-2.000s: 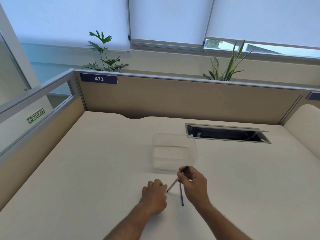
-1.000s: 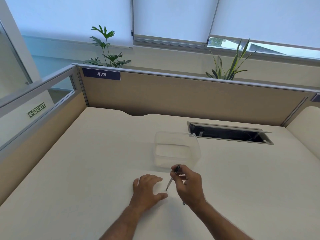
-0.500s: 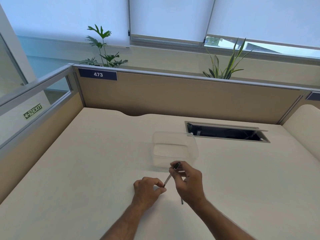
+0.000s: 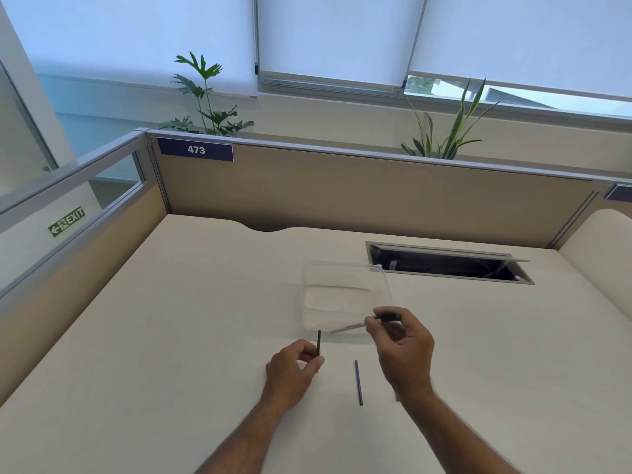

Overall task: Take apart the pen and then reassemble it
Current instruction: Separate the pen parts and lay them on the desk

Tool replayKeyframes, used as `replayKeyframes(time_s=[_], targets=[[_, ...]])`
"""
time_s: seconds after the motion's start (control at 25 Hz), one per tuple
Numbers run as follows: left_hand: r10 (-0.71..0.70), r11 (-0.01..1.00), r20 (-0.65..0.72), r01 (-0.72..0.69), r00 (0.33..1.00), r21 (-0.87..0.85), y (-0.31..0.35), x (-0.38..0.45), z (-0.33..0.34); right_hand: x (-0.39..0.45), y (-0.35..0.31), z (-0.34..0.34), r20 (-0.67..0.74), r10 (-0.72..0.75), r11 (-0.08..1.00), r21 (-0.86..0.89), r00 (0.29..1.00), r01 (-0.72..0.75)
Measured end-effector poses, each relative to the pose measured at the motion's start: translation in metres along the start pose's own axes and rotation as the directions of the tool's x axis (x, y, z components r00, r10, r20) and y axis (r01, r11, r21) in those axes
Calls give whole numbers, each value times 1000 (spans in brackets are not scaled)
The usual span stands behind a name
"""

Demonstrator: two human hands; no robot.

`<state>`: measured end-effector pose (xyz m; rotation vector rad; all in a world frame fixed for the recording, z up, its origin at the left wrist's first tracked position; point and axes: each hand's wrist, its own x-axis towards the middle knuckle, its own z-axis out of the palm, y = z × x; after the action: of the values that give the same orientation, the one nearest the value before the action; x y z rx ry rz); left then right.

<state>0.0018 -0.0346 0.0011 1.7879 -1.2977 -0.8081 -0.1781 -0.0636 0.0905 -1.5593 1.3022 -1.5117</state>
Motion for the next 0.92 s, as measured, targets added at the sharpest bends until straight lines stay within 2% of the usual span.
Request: replayKeyframes(time_s=[0.12, 0.2, 0.28, 0.36, 0.48, 0.56, 0.64, 0.8, 0.92], targets=[[-121, 935, 37, 127, 992, -331, 18, -3, -1, -2, 15, -3, -38, 249, 958, 153, 968, -241], [-190, 823, 144, 238, 971, -516, 30, -5, 0, -6, 23, -4, -14, 412, 878, 275, 911, -393], [-208, 665, 266, 335, 941, -668, 39, -6, 1, -12, 27, -4, 32, 526, 784, 368, 850, -499], [-178, 538, 324, 368, 929, -758, 47, -6, 2, -18, 28, -3, 89, 585, 715, 412, 806, -564], [-158, 460, 310, 348, 937, -817, 57, -6, 5, -24, 31, -2, 180, 588, 718, 332, 789, -611], [-169, 485, 243, 295, 955, -823, 61, -5, 7, -25, 32, -3, 234, 563, 777, 176, 793, -604], [-162, 578, 148, 215, 976, -787, 63, -5, 8, -22, 32, -3, 242, 510, 845, 39, 826, -533], [-15, 800, 2, 13, 1000, -599, 66, -7, 9, -7, 17, -2, 285, 375, 918, 18, 882, -396], [101, 859, -44, -109, 994, -500, 66, -7, 11, 1, 7, 3, 332, 285, 956, -26, 899, -294]])
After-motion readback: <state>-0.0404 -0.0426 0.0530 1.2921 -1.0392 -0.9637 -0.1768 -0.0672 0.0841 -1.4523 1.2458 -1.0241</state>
